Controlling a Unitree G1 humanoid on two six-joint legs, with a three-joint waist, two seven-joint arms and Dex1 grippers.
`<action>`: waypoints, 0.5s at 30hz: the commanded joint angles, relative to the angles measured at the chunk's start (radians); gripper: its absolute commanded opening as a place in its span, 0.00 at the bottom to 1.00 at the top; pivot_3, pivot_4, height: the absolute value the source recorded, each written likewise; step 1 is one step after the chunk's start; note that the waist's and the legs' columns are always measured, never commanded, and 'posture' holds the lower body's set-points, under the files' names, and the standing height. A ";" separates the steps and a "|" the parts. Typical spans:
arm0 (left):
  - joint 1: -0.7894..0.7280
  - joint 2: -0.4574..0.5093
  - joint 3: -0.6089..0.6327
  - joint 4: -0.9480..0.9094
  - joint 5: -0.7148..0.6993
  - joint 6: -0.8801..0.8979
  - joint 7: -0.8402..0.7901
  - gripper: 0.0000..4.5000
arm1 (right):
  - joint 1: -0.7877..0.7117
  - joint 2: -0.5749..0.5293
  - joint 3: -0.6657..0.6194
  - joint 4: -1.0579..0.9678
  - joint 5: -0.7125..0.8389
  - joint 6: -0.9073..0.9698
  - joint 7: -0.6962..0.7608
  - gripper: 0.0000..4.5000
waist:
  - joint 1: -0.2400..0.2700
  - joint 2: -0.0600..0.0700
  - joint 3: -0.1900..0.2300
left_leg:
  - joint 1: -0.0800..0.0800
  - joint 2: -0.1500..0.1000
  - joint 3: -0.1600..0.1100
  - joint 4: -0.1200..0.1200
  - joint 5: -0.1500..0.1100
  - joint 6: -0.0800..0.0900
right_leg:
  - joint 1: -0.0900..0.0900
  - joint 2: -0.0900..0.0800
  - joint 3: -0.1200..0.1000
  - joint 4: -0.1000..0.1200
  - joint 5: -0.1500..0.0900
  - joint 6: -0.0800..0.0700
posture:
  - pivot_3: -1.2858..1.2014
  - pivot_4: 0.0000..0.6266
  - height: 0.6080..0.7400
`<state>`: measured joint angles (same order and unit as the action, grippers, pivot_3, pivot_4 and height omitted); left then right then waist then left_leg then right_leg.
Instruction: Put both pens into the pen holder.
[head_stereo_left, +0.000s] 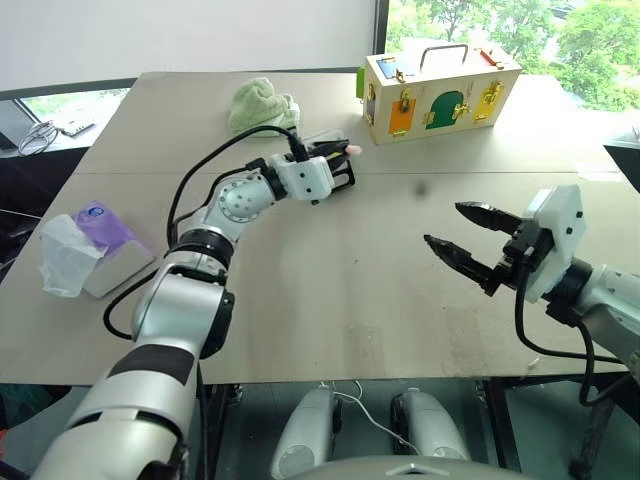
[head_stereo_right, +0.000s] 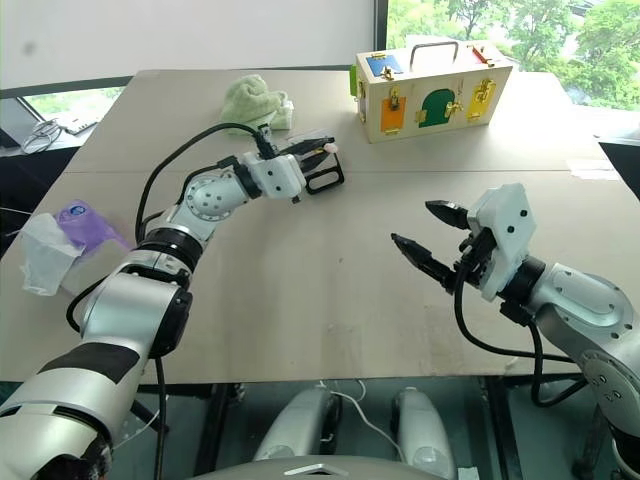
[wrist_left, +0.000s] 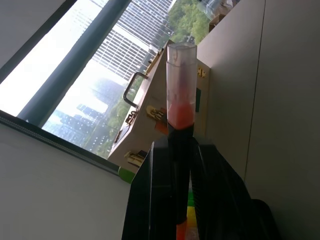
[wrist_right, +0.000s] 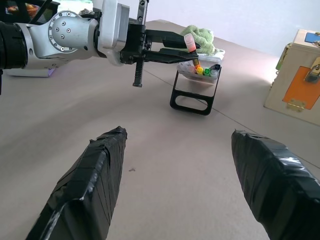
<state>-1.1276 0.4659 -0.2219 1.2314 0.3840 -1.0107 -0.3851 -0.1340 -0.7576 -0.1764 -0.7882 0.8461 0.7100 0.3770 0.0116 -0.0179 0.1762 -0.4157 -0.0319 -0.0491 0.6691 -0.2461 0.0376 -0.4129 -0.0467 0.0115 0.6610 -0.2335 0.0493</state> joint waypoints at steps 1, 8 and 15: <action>-0.045 0.014 -0.011 0.010 0.028 0.032 0.055 0.00 | 0.002 -0.002 -0.044 -0.046 0.008 -0.001 -0.017 0.80 | 0.000 0.000 0.000 | 0.000 0.000 0.000 0.000 0.000 0.000 | 0.000 0.000 0.000 0.000 0.000 0.000 | 0.52 0.24 1.00; -0.045 0.008 0.031 0.017 -0.045 0.054 -0.005 0.49 | 0.000 -0.003 -0.042 -0.052 0.009 0.007 -0.030 0.81 | 0.000 0.000 0.000 | 0.000 0.000 0.000 0.000 0.000 0.000 | 0.000 0.000 0.000 0.000 0.000 0.000 | 0.52 0.24 1.00; 0.126 -0.048 0.190 -0.308 -0.506 0.236 -0.426 0.69 | -0.014 0.000 -0.029 -0.059 -0.012 -0.012 -0.019 0.81 | -0.002 0.000 0.000 | 0.000 0.000 0.000 0.000 0.000 0.000 | 0.000 0.000 0.000 0.000 0.000 0.000 | 0.52 0.24 1.00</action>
<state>-1.0455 0.4208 -0.0709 1.0704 0.0219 -0.8670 -0.7029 -0.1339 -0.7588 -0.1828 -0.8101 0.8351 0.7181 0.3535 0.0095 -0.0178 0.1762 -0.4154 -0.0313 -0.0488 0.6692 -0.2460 0.0374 -0.4130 -0.0473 0.0124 0.6613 -0.2335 0.0490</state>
